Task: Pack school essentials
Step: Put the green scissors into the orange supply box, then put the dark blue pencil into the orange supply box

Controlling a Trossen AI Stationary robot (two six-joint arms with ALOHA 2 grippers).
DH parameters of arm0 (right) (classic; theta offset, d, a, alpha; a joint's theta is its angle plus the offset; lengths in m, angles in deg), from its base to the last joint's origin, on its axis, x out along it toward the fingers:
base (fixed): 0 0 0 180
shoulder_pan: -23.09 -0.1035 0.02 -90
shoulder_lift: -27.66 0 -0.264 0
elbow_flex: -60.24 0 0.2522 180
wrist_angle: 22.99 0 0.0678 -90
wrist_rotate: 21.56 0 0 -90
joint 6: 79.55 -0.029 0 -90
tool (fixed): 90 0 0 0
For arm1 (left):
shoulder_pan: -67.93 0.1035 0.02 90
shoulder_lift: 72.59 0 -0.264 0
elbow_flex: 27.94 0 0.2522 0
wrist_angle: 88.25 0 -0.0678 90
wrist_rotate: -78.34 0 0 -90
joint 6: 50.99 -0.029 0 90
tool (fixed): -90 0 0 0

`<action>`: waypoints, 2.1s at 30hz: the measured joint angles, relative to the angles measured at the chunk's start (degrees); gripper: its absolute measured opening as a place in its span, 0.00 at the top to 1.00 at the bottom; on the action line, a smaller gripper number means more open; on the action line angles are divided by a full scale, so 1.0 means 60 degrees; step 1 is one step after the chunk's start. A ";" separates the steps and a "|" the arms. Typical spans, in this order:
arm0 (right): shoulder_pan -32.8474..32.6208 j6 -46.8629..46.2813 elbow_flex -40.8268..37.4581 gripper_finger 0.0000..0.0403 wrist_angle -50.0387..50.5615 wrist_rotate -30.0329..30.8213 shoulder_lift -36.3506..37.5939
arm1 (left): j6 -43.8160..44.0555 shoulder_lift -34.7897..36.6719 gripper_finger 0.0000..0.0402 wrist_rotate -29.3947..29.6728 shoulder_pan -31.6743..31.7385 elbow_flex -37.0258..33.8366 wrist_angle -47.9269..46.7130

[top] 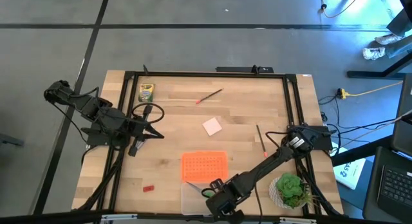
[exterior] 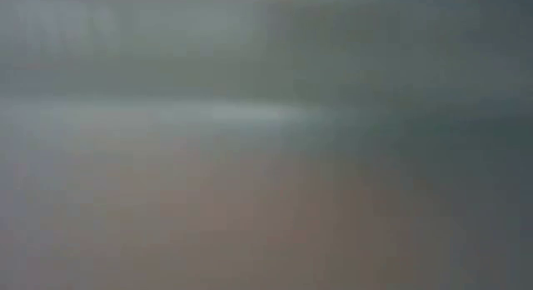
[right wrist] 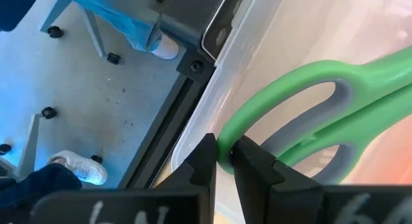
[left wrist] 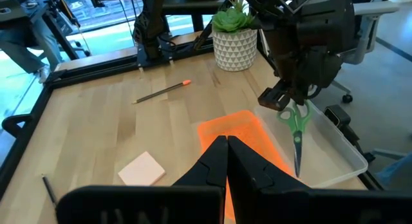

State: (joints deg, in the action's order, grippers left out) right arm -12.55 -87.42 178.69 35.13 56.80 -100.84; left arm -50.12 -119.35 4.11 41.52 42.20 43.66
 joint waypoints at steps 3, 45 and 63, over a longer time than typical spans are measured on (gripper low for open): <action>0.0000 0.0125 0.0000 0.89 0.0018 0.0001 -0.0036 | 0.0000 0.0000 1.00 0.0004 0.0000 0.0000 0.0000; 0.0172 -0.0865 0.0704 0.74 0.0390 0.0509 -0.0209 | 0.0000 0.0001 1.00 0.0079 0.0004 -0.0001 -0.0033; 0.1286 -0.4193 0.4728 0.74 0.4868 0.3008 0.0367 | 0.0018 0.0212 1.00 0.0272 0.0004 -0.0011 -0.0147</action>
State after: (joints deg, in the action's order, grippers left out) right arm -4.83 -112.57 207.06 64.33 74.85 -98.64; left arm -50.01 -118.08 5.74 41.54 42.13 42.78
